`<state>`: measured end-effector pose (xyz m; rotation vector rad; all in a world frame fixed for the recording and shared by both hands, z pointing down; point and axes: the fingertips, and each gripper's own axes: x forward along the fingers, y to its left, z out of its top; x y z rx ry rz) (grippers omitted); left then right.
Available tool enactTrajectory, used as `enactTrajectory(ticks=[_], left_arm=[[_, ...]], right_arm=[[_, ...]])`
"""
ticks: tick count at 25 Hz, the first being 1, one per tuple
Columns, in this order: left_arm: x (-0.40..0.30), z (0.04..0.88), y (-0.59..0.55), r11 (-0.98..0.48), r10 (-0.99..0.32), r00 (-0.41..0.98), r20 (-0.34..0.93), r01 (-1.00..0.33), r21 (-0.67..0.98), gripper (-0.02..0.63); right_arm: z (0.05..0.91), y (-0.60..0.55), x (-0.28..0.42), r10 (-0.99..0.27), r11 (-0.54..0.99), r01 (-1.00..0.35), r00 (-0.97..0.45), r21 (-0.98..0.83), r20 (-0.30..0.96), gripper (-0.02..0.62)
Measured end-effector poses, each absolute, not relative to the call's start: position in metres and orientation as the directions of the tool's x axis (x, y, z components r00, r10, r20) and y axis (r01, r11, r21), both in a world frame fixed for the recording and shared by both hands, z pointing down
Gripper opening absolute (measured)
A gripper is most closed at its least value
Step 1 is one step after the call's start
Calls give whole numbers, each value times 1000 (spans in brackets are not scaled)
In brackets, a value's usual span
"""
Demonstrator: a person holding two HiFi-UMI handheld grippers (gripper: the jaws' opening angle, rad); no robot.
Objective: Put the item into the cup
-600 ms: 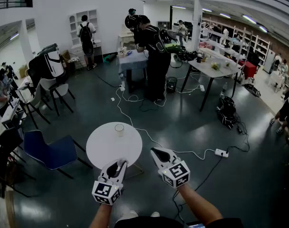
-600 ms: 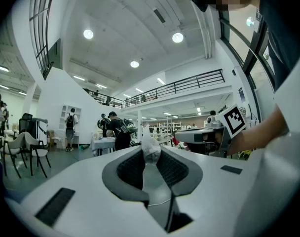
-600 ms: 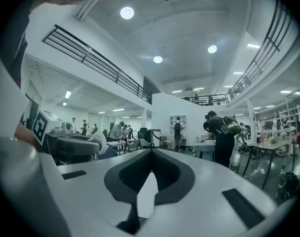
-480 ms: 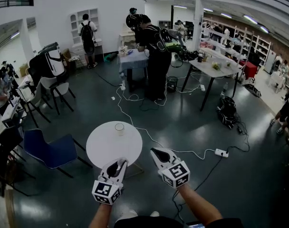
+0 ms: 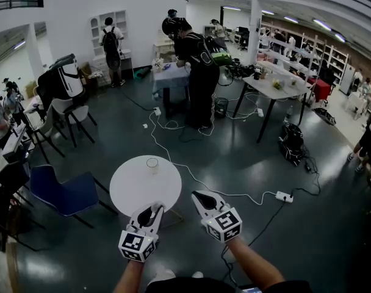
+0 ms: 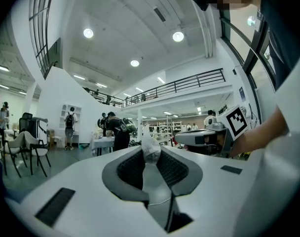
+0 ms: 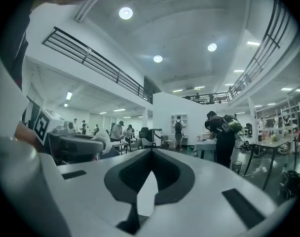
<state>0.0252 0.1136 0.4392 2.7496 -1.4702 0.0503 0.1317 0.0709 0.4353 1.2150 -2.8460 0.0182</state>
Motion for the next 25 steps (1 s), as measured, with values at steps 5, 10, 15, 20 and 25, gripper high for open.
enactTrajectory(ticks=[5, 10, 15, 20, 25], left_arm=[[29, 444, 115, -550, -834, 550, 44, -835, 8, 83], [41, 450, 119, -546, -836, 546, 51, -838, 18, 84], [50, 452, 122, -540, -840, 540, 60, -841, 10, 83], [55, 451, 123, -534, -844, 533, 61, -846, 11, 83], [55, 452, 119, -524, -849, 524, 61, -851, 16, 83]], right_arm=[[440, 74, 133, -706, 707, -707, -707, 1, 43, 17], [445, 77, 142, -698, 715, -699, -715, -4, 45, 17], [445, 79, 152, -693, 720, -694, -720, -5, 46, 17], [446, 79, 159, -685, 727, -687, -726, 1, 58, 17], [449, 74, 161, -682, 730, -683, -729, -5, 60, 17]])
